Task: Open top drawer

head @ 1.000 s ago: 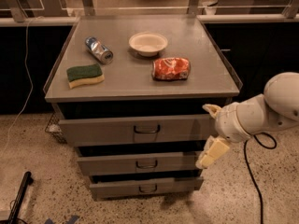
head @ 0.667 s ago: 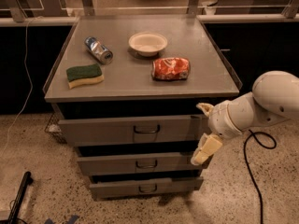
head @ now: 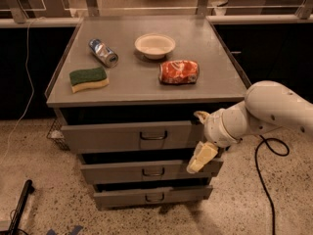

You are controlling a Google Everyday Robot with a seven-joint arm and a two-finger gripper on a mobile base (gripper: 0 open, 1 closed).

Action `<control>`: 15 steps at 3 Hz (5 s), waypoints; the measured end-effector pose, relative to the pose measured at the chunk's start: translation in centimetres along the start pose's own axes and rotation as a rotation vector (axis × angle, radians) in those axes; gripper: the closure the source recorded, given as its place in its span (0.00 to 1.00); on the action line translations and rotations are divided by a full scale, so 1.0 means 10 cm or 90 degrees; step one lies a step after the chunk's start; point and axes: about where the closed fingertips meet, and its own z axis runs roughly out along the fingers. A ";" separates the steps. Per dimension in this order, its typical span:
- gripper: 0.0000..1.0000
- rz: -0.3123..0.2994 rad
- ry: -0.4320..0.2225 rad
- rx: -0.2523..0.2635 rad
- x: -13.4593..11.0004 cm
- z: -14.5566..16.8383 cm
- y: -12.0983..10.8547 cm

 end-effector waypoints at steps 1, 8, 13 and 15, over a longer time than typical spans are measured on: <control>0.00 0.007 -0.007 0.006 0.00 0.16 -0.05; 0.18 0.096 -0.049 0.055 0.23 0.48 -0.50; 1.00 0.102 -0.045 0.048 0.20 0.27 -0.36; 0.59 0.102 -0.045 0.048 0.20 0.27 -0.36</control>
Offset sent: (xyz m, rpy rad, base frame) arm 0.0252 0.0079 -0.0212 0.0405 -0.0185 -0.0449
